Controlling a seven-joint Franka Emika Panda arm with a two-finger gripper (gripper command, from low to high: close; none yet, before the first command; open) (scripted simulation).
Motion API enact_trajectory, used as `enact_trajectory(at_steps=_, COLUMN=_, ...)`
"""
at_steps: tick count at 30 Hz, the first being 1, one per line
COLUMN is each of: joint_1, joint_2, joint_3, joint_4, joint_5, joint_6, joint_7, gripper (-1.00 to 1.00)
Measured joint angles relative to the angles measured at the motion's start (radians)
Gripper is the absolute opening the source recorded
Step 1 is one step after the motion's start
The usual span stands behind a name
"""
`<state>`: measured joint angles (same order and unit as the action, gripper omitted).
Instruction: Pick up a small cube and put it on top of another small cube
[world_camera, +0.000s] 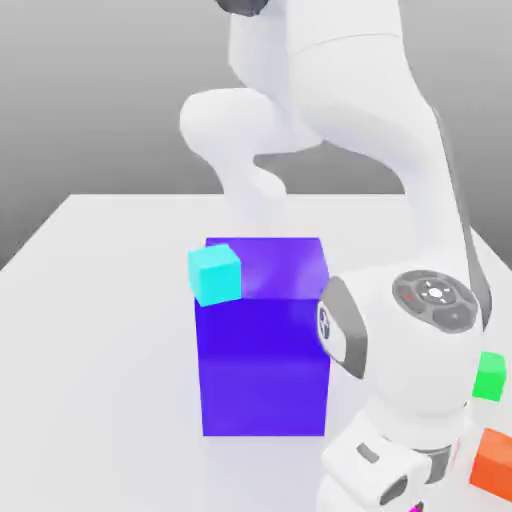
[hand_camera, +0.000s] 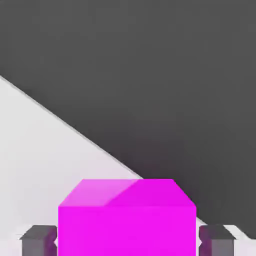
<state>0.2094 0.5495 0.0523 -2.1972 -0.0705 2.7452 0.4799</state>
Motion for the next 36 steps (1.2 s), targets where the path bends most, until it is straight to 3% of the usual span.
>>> enact_trajectory(at_steps=8, joint_1=-0.004, joint_2=-0.152, joint_3=0.024, joint_4=-0.042, joint_5=0.009, joint_6=-0.111, joint_7=-0.028, gripper=-1.00)
enact_trajectory(at_steps=18, joint_1=0.090, joint_2=-0.322, joint_3=0.204, joint_4=-0.209, joint_5=-0.068, joint_6=-0.123, joint_7=-0.330, gripper=-1.00)
enact_trajectory(at_steps=28, joint_1=0.211, joint_2=-0.484, joint_3=0.392, joint_4=-0.379, joint_5=0.010, joint_6=-0.113, joint_7=-0.747, gripper=-1.00)
enact_trajectory(at_steps=33, joint_1=0.260, joint_2=-0.337, joint_3=0.322, joint_4=-0.381, joint_5=-0.141, joint_6=0.022, joint_7=-0.668, gripper=-1.00)
enact_trajectory(at_steps=34, joint_1=0.273, joint_2=-0.313, joint_3=0.303, joint_4=-0.379, joint_5=-0.167, joint_6=0.042, joint_7=-0.649, gripper=1.00)
enact_trajectory(at_steps=36, joint_1=0.273, joint_2=-0.313, joint_3=0.303, joint_4=-0.379, joint_5=-0.167, joint_6=0.042, joint_7=-0.649, gripper=1.00)
